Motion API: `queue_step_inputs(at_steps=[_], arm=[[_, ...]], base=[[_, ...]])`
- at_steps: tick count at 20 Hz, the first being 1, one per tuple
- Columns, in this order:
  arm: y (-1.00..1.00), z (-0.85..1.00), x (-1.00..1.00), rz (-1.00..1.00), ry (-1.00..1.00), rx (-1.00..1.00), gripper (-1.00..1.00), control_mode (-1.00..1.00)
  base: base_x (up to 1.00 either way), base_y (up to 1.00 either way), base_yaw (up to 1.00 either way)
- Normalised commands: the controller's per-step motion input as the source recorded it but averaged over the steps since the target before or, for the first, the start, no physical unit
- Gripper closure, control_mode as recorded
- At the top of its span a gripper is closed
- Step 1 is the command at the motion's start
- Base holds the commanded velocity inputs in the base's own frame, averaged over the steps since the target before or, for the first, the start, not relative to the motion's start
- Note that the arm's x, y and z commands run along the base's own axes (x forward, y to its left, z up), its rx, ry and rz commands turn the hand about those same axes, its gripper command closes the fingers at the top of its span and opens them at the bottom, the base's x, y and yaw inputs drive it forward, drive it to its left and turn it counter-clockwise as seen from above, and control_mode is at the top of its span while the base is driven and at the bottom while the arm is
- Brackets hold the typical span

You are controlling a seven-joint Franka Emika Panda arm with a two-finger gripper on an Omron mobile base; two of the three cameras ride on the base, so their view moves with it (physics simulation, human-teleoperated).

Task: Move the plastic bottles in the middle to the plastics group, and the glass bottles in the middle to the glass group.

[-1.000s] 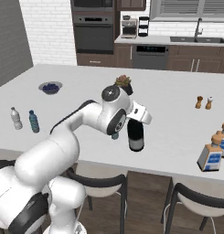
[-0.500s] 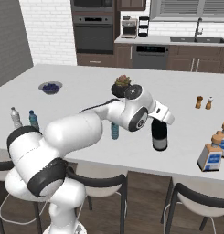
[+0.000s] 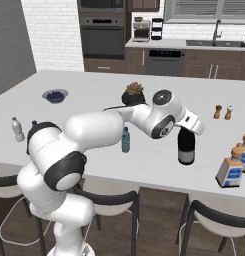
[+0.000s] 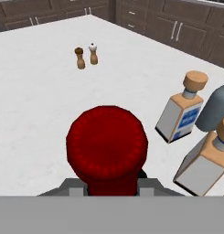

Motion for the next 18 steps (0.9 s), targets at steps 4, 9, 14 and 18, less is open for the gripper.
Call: queue_step_inputs(at_steps=[4, 9, 14, 18], arm=[[-0.01, -0.07, 0.0, 0.0, 0.0, 0.01, 1.0, -1.0], [-0.3, -0.02, 0.08, -0.06, 0.0, 0.0, 1.0, -1.0], [-0.29, 0.0, 0.01, -0.1, 0.0, 0.0, 1.0, -1.0], [-0.25, 0.0, 0.0, -0.09, 0.0, 0.0, 1.0, -1.0]], base=[[0.0, 0.0, 0.0], [0.0, 0.0, 0.0], [0.0, 0.0, 0.0], [0.0, 0.0, 0.0]])
